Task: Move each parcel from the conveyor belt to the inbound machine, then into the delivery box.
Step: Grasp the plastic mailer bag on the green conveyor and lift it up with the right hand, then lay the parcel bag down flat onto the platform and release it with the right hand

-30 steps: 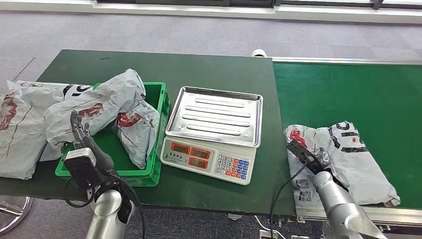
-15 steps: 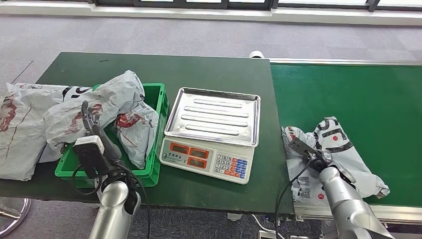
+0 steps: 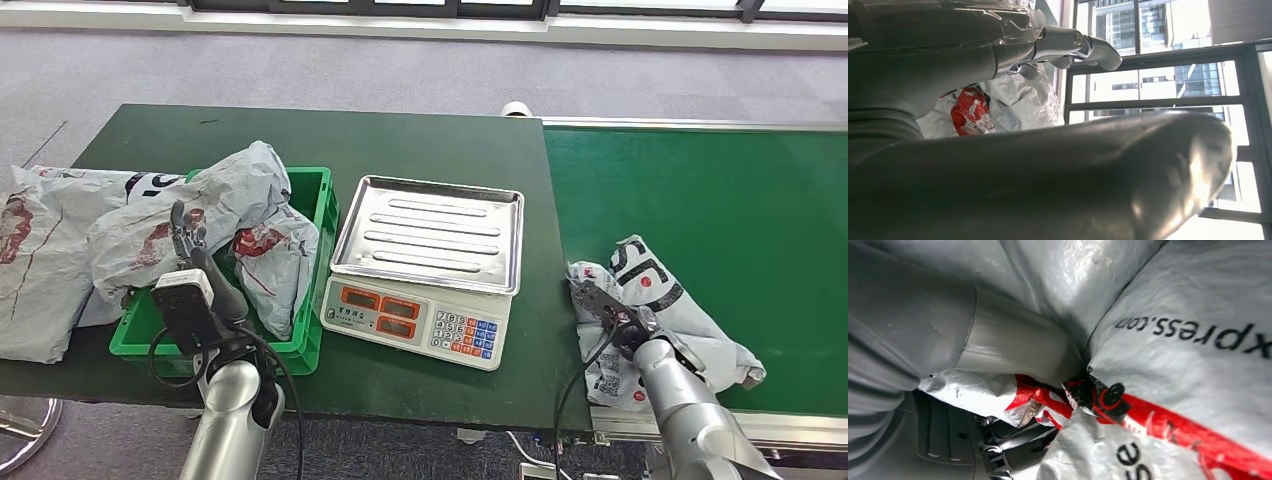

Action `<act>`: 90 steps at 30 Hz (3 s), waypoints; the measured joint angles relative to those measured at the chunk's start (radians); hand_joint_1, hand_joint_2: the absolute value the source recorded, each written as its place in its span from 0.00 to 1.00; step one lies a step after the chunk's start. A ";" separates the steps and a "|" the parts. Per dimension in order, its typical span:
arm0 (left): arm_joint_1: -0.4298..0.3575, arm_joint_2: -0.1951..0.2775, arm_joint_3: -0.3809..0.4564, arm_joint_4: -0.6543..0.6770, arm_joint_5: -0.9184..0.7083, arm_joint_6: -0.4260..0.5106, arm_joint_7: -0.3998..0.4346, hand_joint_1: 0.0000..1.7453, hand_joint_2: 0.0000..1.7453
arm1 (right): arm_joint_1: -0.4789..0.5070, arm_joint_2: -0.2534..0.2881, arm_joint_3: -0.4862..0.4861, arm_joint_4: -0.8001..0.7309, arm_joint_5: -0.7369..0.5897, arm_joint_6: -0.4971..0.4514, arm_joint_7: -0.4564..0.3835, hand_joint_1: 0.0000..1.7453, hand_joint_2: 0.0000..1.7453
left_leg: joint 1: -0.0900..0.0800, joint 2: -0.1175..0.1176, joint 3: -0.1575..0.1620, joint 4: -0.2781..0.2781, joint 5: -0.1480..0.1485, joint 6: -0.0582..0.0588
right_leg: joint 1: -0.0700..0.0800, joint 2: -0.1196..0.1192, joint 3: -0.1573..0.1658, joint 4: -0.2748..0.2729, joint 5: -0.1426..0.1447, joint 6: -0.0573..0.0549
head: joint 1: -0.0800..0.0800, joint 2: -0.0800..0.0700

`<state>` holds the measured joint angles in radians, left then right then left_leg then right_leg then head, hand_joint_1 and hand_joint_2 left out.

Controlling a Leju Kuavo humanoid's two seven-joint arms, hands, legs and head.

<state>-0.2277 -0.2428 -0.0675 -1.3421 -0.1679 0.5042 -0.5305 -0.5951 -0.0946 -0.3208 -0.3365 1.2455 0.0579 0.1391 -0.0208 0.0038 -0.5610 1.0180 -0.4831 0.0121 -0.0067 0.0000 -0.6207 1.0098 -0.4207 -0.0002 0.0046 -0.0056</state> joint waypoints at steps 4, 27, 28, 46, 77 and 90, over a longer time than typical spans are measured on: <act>0.022 0.002 0.000 -0.015 0.002 0.009 -0.006 0.00 0.00 | -0.016 0.014 0.000 -0.006 0.030 -0.154 -0.045 1.00 1.00 | 0.000 0.000 -0.005 0.000 0.000 0.000 | -0.001 0.000 -0.002 0.000 0.000 0.000 | 0.000 0.000; 0.126 0.009 0.003 -0.089 0.109 -0.032 -0.130 0.00 0.00 | 0.039 0.218 0.158 -0.879 -0.221 -0.759 -0.528 1.00 1.00 | 0.000 -0.001 -0.008 0.000 0.002 -0.001 | -0.001 -0.001 -0.008 0.001 0.001 -0.002 | 0.000 0.000; 0.119 0.009 0.003 -0.078 0.117 -0.037 -0.135 0.00 0.00 | 0.008 0.218 0.177 -0.873 -0.198 -0.759 -0.507 1.00 1.00 | 0.000 -0.001 -0.008 0.000 0.002 -0.002 | -0.001 -0.001 -0.008 0.001 0.002 -0.002 | 0.000 0.000; 0.012 0.002 -0.012 0.065 0.188 -0.079 -0.152 0.00 0.00 | -0.348 0.314 0.468 -0.227 0.309 -0.733 -0.042 1.00 1.00 | 0.001 -0.001 -0.011 0.000 0.008 -0.004 | 0.001 0.000 -0.013 0.002 0.006 -0.004 | 0.000 0.000; -0.107 -0.025 -0.018 0.228 0.202 -0.107 -0.166 0.00 0.00 | -0.241 0.423 0.900 -0.019 0.018 -0.749 -0.009 0.00 0.00 | 0.001 0.001 -0.013 0.000 0.008 -0.005 | 0.002 0.001 -0.016 0.002 0.006 -0.006 | 0.000 0.000; -0.009 -0.003 -0.017 0.152 0.200 0.047 -0.172 0.00 0.00 | -0.101 0.228 0.833 -0.296 0.321 -0.760 0.197 0.00 0.00 | 0.001 0.000 -0.014 0.000 0.007 -0.005 | 0.001 0.001 -0.016 0.002 0.006 -0.006 | 0.000 0.000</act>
<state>-0.2368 -0.2459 -0.0843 -1.1898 0.0317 0.5515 -0.7023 -0.6964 0.1329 0.5124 -0.6328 1.5667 -0.7023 0.3360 -0.0197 0.0043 -0.5747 1.0179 -0.4764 0.0068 -0.0055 0.0011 -0.6369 1.0116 -0.4146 -0.0063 0.0046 -0.0055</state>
